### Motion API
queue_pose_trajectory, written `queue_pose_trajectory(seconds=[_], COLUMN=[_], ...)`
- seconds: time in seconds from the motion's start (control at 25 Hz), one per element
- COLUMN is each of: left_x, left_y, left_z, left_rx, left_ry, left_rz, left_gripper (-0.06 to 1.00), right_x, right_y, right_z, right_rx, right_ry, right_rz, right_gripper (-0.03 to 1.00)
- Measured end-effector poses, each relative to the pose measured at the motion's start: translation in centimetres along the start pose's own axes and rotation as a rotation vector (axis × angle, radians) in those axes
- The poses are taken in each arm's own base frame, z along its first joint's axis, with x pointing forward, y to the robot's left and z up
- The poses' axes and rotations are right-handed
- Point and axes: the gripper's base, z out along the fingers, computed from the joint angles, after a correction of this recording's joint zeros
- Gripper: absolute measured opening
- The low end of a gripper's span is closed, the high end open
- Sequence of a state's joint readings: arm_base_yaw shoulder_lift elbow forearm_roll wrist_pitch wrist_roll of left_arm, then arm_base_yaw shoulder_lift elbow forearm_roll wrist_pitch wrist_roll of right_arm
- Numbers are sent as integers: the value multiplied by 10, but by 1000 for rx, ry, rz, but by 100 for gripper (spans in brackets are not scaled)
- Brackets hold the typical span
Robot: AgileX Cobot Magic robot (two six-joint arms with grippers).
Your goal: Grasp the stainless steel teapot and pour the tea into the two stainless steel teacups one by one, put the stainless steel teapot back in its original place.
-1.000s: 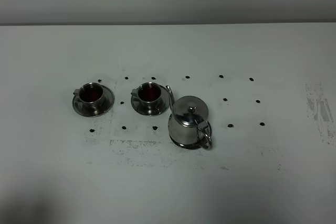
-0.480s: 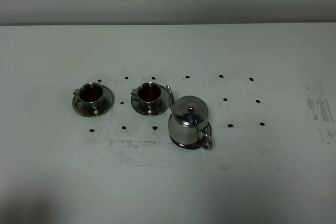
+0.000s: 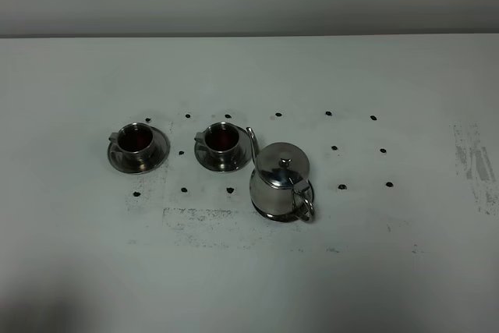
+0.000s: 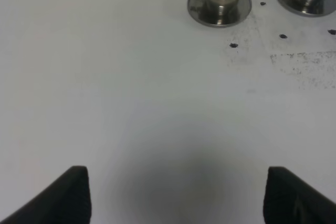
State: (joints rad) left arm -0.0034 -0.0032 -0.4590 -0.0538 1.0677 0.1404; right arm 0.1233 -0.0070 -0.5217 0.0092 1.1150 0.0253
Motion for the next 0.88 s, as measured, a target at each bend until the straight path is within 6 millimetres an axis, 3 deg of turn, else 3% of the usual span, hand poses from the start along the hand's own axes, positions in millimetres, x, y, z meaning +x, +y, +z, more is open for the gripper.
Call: queue_pose_trajectory(seconds=[0.88], left_x=[0], left_y=[0], left_z=[0], left_rx=[0], left_ry=[0], left_rz=[0], left_gripper=[66], right_x=[0], right_y=[0], right_z=[0], right_rx=[0], right_ry=[-2], right_rz=[0], right_gripper=[43])
